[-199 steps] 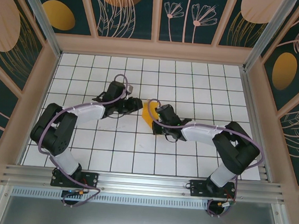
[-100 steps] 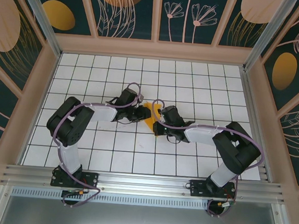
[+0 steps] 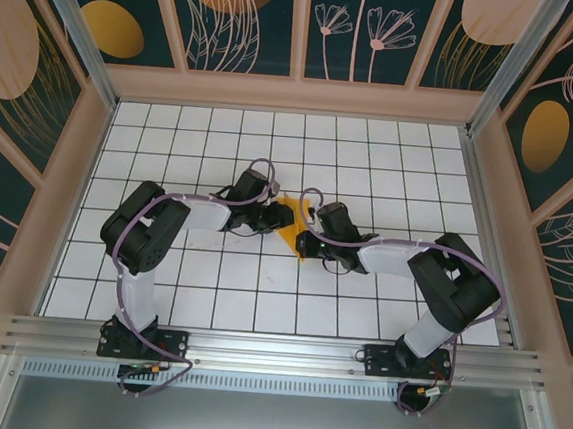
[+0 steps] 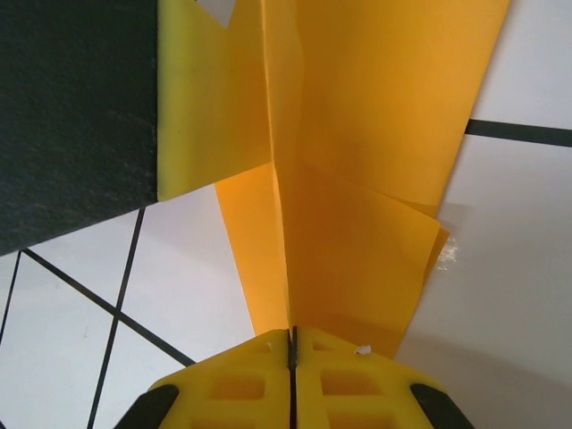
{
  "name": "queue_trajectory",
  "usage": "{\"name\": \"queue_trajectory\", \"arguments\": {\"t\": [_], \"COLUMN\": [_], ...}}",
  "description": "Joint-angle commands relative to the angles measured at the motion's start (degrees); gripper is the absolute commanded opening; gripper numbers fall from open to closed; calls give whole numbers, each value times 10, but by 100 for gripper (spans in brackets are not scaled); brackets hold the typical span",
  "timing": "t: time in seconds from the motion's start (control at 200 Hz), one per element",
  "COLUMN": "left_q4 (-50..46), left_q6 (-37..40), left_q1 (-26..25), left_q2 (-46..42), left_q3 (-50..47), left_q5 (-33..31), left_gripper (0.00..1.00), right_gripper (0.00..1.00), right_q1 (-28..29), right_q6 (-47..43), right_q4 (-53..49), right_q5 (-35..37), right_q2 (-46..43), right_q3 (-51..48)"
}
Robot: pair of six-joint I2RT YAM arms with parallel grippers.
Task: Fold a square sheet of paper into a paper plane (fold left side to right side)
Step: Fourth fold the wing at the center of the table.
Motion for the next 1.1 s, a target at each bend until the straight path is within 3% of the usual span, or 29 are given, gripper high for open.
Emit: {"name": "queue_trajectory", "arguments": {"t": [0.0,0.23,0.666,0.886,1.096], "left_q4": [4,-22,-70,-76,-76], "left_q6": [-1,10,29,33,33], "left_q1": [-3,-6,-9,-9,-8], "left_q2": [16,32,52,50,47], "left_q3": [15,25,36,39,38], "left_q5": [3,-13,-48,-50,-50], "left_gripper": [34,34,34,34,34], "right_gripper": [10,12,26,37,37], "right_q1": [-5,-13,-27,-77,-118], "right_q6": [7,12,8,0,-1], "right_q4": [27,30,6,-2,1], "right_q5": [-23,-34,-47,-85,-132], "right_q2": [7,11,-25,-68,-11], "right_q3": [-8,-10,-7,-5,45]}}
